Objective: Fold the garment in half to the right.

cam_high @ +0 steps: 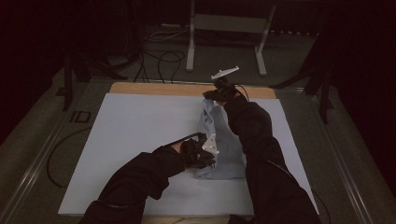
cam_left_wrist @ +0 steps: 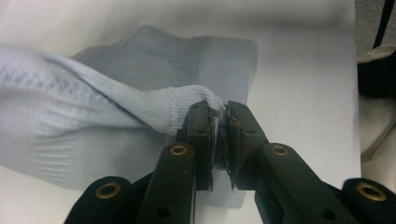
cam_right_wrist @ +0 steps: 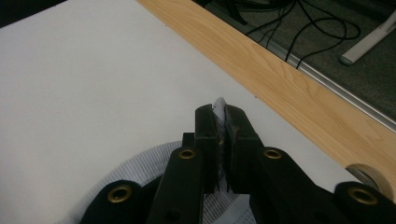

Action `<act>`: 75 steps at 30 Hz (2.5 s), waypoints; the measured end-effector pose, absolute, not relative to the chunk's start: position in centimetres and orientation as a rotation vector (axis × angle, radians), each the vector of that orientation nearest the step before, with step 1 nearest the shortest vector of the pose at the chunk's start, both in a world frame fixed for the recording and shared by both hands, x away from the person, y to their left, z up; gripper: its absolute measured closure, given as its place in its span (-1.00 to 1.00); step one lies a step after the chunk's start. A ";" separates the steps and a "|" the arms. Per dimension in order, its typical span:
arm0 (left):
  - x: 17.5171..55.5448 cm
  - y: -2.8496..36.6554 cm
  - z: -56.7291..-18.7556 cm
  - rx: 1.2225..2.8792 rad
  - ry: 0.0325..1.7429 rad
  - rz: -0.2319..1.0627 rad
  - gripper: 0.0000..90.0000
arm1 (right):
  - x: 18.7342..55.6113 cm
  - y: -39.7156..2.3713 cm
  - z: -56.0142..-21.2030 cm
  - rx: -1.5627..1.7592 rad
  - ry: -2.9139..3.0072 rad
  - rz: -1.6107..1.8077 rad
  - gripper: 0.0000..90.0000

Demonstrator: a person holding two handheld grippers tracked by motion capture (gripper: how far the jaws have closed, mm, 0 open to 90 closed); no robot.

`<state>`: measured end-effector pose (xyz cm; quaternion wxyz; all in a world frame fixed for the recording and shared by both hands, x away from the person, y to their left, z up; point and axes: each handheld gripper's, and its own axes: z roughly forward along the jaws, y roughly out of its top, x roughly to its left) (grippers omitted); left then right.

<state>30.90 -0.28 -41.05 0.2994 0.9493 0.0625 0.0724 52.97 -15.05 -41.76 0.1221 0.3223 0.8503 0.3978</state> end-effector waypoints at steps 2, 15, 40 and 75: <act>31.0 -0.9 -41.2 2.522 0.164 0.187 0.82 | 53.0 -15.6 -41.8 0.944 2.477 1.170 0.90; 31.3 -5.3 -42.3 2.567 0.099 0.167 0.82 | 52.8 -18.6 -42.7 0.980 2.454 1.208 0.90; 32.0 -9.3 -46.7 2.618 0.161 0.141 0.81 | 53.3 -19.6 -46.1 1.009 2.458 1.275 0.85; 32.3 -11.5 -47.2 2.564 0.189 0.037 0.88 | 51.1 -21.5 -43.7 1.047 2.414 1.302 -0.72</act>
